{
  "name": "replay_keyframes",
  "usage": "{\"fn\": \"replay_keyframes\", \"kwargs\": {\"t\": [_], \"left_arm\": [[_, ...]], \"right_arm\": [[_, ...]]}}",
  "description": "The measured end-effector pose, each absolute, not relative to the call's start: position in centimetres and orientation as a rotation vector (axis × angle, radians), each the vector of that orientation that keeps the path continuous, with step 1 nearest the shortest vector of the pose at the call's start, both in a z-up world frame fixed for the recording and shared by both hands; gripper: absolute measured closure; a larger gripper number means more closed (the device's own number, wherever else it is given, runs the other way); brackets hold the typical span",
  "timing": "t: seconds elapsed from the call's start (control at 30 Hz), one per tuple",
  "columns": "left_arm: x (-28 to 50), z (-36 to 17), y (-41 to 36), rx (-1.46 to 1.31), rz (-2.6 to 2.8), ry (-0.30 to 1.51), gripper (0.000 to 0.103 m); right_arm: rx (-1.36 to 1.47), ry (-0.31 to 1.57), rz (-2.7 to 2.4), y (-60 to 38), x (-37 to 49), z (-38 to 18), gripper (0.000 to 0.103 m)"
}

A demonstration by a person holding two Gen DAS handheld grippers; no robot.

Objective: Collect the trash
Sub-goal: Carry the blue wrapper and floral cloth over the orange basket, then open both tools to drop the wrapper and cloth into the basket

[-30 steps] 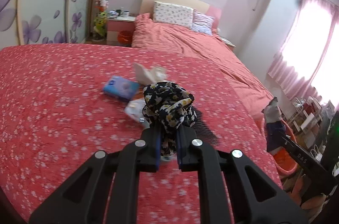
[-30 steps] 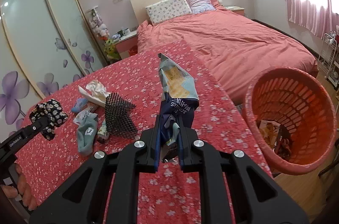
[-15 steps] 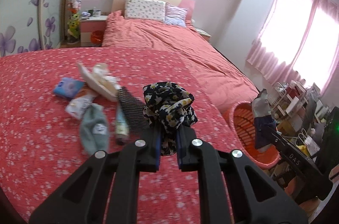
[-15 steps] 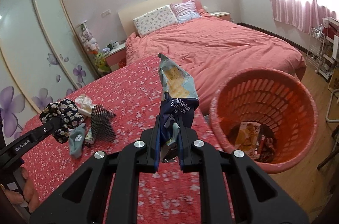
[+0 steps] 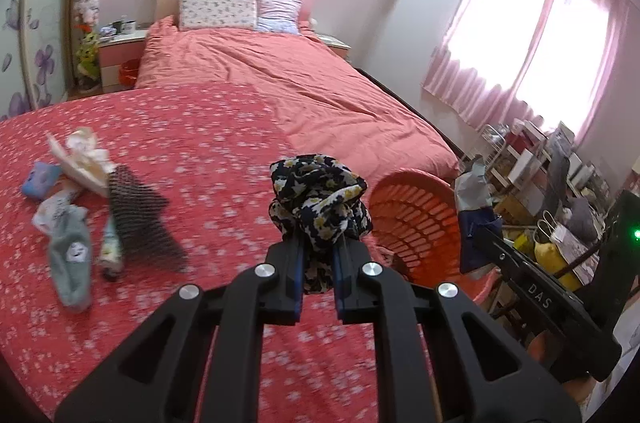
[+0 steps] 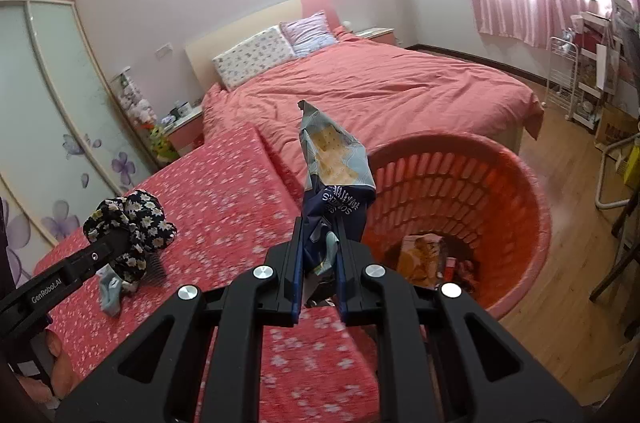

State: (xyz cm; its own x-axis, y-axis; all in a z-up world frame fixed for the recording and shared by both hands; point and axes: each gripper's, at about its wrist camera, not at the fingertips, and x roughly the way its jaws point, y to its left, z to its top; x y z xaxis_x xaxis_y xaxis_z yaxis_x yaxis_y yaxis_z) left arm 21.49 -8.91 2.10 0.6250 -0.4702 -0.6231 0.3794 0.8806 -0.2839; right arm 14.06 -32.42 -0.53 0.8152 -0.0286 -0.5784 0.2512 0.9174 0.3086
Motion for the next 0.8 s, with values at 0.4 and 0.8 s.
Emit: {"fn": "replay_keyframes", "kwargs": {"t": [0.4,0.8], "left_arm": [[22.8,0.7,-16.1,-0.100,-0.608,0.786,0.091],[25.0,-1.2,-22.0,-0.080,-0.692,0.824,0.090]], "right_arm": [[0.435,0.581,-0.217,-36.8,13.9,-1.2,0.090],[0.497,0.572,-0.250,-40.0,14.5,-2.2,0.090]]}}
